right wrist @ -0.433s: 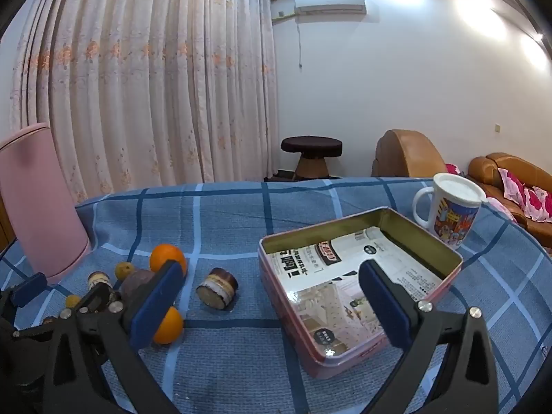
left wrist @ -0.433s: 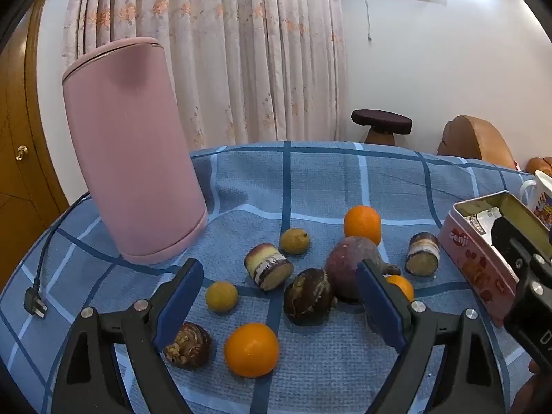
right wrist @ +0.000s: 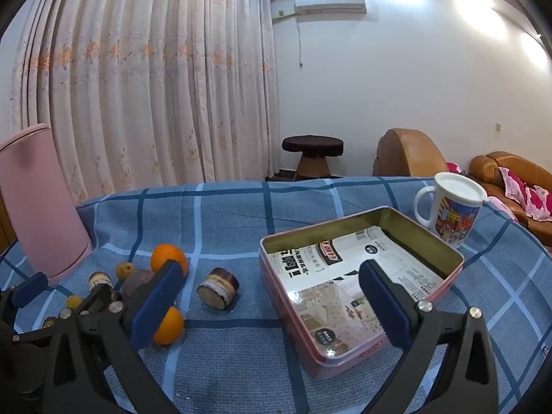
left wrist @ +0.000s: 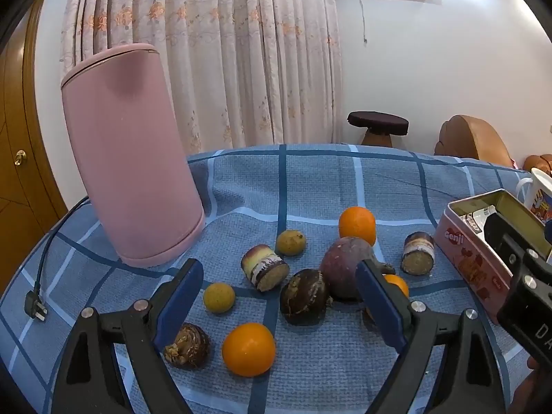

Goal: Organize fruits

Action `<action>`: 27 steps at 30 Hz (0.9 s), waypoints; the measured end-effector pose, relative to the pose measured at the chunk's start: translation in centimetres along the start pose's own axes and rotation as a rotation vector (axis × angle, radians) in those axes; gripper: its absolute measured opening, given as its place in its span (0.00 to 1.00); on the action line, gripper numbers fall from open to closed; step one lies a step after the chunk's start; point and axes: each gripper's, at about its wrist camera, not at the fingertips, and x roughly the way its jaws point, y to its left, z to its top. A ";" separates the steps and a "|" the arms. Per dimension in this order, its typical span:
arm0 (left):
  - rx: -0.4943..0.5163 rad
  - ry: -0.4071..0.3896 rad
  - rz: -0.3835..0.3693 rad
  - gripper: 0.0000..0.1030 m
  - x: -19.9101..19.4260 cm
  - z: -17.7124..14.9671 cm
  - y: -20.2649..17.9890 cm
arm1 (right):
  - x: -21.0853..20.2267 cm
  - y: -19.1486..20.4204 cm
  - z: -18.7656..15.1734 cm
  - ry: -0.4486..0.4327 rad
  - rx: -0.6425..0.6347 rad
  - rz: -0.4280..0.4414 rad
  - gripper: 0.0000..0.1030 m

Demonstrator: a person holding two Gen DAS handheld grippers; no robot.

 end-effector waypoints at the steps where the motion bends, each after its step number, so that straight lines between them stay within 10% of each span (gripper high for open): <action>1: 0.002 -0.001 0.001 0.88 0.0 0.0 -0.1 | -0.1 0.0 -0.2 0.000 0.000 0.001 1.00; 27: 0.007 -0.001 -0.002 0.88 0.0 0.0 -0.1 | -0.1 0.2 -0.1 -0.001 0.004 0.004 1.00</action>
